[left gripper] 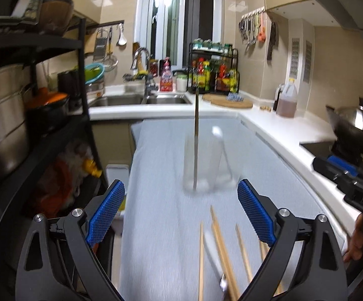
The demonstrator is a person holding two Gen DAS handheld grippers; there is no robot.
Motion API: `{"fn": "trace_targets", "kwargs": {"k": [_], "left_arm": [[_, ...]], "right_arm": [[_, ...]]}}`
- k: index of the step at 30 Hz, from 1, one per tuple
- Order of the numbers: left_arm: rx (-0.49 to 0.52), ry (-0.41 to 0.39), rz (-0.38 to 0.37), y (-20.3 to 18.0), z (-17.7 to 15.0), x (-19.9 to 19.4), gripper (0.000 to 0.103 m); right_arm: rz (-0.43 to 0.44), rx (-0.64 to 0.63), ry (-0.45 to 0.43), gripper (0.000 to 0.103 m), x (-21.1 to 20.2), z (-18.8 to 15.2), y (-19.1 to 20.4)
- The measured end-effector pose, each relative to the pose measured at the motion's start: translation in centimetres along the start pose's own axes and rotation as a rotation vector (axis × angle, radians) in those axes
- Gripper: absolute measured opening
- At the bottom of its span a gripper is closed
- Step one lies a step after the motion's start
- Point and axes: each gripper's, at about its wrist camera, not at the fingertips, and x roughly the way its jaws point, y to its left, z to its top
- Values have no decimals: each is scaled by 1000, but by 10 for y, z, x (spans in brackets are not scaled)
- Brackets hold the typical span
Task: Organize utensils
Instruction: 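Move both tools back down to the remaining utensils on the board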
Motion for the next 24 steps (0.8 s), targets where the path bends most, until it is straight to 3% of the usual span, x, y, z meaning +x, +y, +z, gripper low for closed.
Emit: {"fn": "trace_targets", "kwargs": {"k": [5,10,24], "left_arm": [[-1,26,58,4,-52,-26,89],[-28,69,65,2,-89,-37,89],[-54,93,94,-8,-147,-44,89]], "right_arm": [[-30,-3,31,75,-31,-42,1],[-57,-47,67,75,-51,-80,7],[-86,-75,153,75,-53,-138,4]]}}
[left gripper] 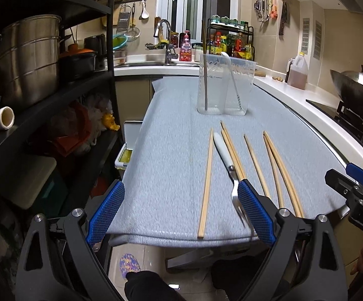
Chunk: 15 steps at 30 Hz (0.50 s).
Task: Organize utensils
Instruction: 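Move both tools back down to the remaining utensils on the board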
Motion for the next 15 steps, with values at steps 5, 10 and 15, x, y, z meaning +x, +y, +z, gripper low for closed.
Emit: {"fn": "trace_targets", "kwargs": {"k": [5,10,15], "left_arm": [[7,15,5,0,-7,5,89],[3,24,8,3,-13,8,89],[-3,35,5,5,-14,11,89]], "right_arm": [[-11,-7,38,75,13,-8,2],[-22,-4,64,75,23,-11,3],[-43,-14,89,75,31,-14,5]]}}
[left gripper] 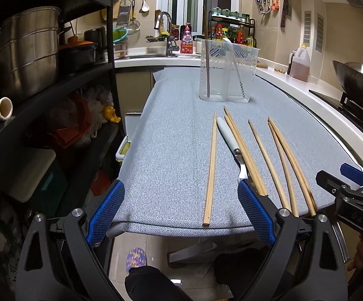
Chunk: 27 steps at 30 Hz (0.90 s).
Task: Organize utensils
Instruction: 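Move both tools back down to the remaining utensils on the board, then grasp a wooden chopstick with the left tool while the right tool grasps another chopstick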
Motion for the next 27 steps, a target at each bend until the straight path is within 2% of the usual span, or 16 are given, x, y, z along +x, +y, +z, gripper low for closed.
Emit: {"fn": "trace_targets", "kwargs": {"k": [17,27], "left_arm": [[-9,9,0,1,-5,5,89],[-4,16,-3,1,-5,6,89]], "right_arm": [[-45,7,72,75,22,-1,0],[-76,-12,74,75,27,0,-4]]}}
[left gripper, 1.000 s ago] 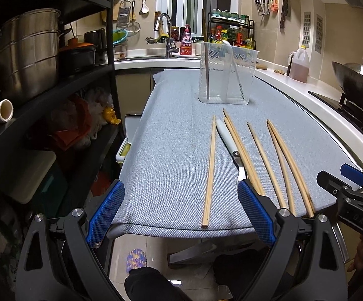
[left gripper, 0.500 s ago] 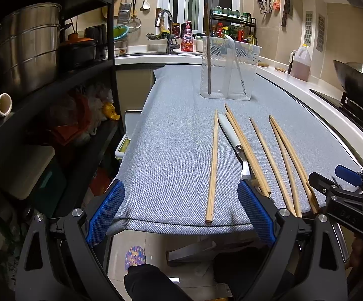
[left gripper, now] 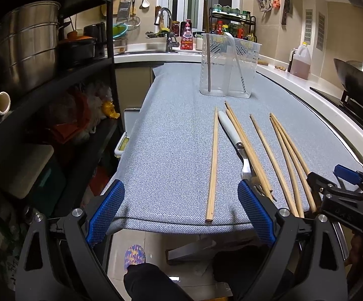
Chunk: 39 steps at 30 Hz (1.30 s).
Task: Organize utensils
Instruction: 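Grasp a wooden chopstick with the left tool while the right tool grasps another chopstick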
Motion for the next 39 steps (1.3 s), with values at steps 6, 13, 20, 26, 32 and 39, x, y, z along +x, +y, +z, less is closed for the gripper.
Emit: {"fn": "trace_targets", "kwargs": {"k": [6,13,20,26,32,39], "left_arm": [[-1,-4,-7,0,-2,5,89],[33,-28,-11,-6,-11,18,89],[65,-46,-16,-11,-16,23,85],[77,-62,-12,-12,-14,24,70],[77,-76,-40,-12,-17,24,57],[84,-102,-50,-15,-22,20,52]], "right_arm": [[2,49,-25,75,2,-3,-22],[37,43,-81,77,1,-11,-30],[55,26,-135,77,-4,-20,-28],[65,-3,-164,76,-9,-26,-20],[103,-22,-200,60,-11,-31,-16],[111,-18,-219,57,-12,-35,-16]]}}
